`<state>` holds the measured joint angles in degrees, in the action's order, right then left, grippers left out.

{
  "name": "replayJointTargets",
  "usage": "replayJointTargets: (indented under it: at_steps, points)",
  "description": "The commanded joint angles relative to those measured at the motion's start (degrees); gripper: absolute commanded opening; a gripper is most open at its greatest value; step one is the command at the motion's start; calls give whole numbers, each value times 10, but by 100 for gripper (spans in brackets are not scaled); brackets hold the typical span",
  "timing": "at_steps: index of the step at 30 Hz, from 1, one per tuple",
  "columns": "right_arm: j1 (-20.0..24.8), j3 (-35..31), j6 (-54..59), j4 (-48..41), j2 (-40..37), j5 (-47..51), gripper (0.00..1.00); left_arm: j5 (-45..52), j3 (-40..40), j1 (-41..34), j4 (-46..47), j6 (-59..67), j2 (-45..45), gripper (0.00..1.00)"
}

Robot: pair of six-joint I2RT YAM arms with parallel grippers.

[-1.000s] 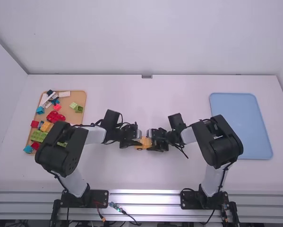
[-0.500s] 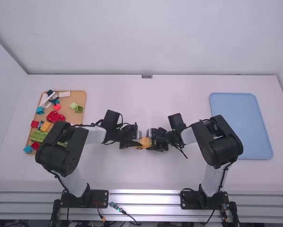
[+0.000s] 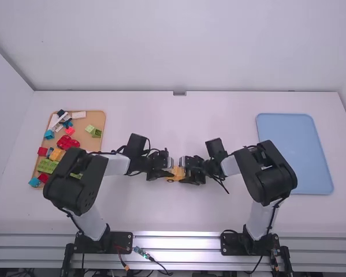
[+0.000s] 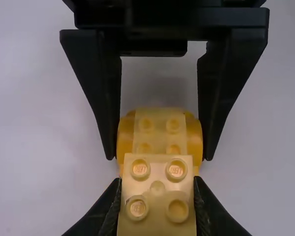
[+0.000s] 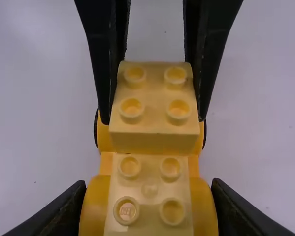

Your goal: Assemble lego blocks to make yellow taxi

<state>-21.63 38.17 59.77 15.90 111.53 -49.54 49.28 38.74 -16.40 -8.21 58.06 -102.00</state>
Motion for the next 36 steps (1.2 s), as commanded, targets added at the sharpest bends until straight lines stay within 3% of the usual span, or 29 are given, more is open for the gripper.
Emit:
replayJointTargets:
  at_steps: [1,10,19,36]
  points:
    - [-2,-15,14,-14,15,80,18,-35,-7,-5,18,8,-13,2]
    - [-2,-14,23,-27,15,80,18,-66,-8,-2,23,9,-13,2]
    - [-2,-14,22,-24,15,74,18,24,-8,-8,18,43,-13,2]
    - [-2,-15,22,-18,15,72,18,21,-8,-9,11,43,-13,2]
